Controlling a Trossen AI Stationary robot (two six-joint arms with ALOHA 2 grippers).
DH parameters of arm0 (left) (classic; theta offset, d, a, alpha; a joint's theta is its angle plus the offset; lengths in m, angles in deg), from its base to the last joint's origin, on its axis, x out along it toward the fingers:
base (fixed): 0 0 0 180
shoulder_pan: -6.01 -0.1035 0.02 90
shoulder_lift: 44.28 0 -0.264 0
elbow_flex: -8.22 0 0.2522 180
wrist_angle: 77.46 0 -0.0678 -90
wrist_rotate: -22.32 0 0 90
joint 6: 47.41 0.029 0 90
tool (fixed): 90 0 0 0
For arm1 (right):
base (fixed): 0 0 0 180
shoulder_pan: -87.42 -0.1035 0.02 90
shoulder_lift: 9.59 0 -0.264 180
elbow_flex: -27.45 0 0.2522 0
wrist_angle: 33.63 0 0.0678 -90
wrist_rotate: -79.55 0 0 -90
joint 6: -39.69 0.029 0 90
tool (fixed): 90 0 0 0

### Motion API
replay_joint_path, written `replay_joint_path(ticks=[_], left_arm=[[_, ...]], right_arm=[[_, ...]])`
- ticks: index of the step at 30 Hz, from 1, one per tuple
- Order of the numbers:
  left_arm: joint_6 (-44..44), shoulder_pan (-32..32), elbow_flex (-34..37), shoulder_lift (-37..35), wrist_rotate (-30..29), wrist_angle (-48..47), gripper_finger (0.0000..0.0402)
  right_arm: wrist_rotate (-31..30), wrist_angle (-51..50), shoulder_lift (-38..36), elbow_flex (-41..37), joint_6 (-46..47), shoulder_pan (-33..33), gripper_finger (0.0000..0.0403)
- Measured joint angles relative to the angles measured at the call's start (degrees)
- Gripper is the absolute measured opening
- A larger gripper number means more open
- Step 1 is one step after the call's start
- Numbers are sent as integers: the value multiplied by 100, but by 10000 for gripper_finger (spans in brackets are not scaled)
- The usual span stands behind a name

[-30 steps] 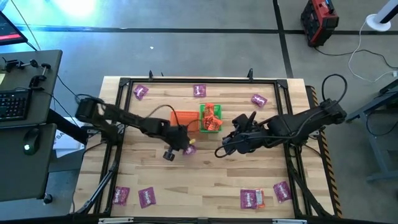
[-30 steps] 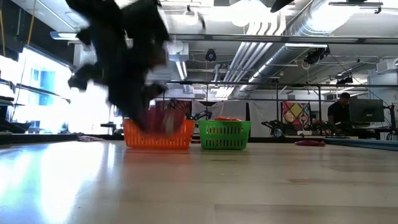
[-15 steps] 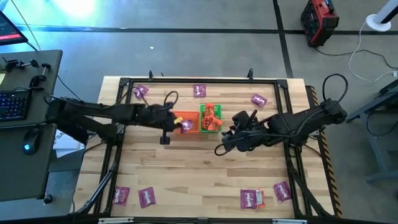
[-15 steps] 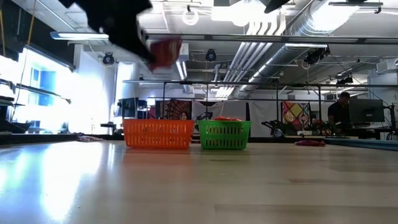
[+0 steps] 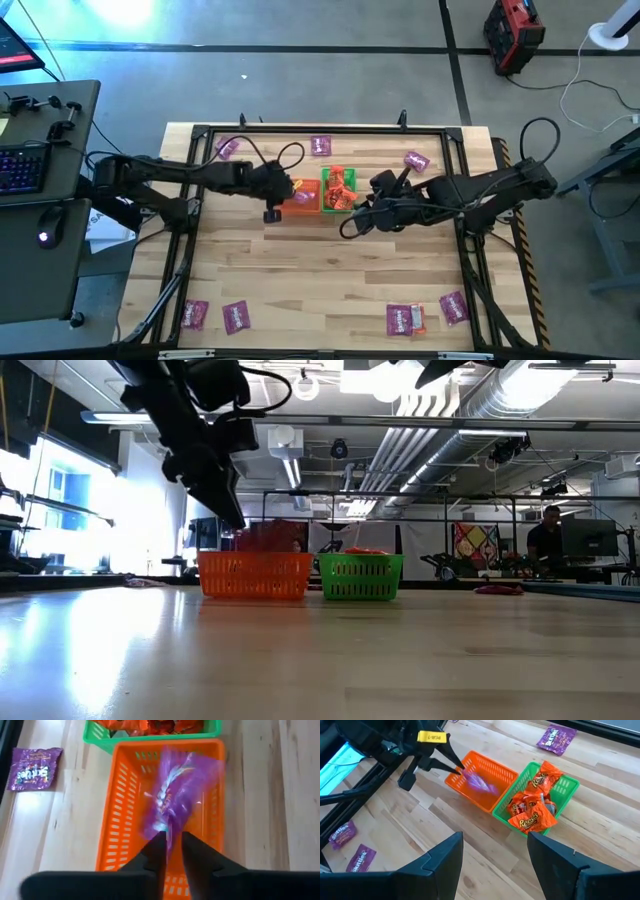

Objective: Sort candy by brand, put in halloween buckets
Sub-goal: Put the violet candy into the orange bin

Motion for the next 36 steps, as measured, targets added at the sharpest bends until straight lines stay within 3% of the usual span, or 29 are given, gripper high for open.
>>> replay_joint_path(ticks=[8, 13, 16, 20, 23, 26, 30, 36], left_arm=[[-382, -16, -137, -179, -213, -262, 166], [-1353, 406, -644, -670, 598, -1063, 216], [-1494, 1236, -689, -1004, 786, -1520, 226], [-2019, 2855, -496, -1133, 775, -2263, 227], [-3182, 4132, -317, -1059, 793, -2240, 227], [-4961, 4987, -258, -860, 970, -2374, 227], [-6736, 5262, -258, -431, 2399, -2480, 227], [-6982, 5232, -256, 744, 4446, -2627, 227]], right_arm=[[8, 1, 0, 0, -97, 0, 216], [11, 15, 0, 0, -153, 0, 216], [24, 17, 0, 0, -296, 0, 216], [56, 15, 0, 0, -454, 0, 216], [124, 9, 0, 0, -532, 0, 216], [124, 11, 0, 0, -667, 0, 216], [131, 15, 0, 0, -754, 67, 216], [163, 33, 0, 0, -1095, 251, 216]])
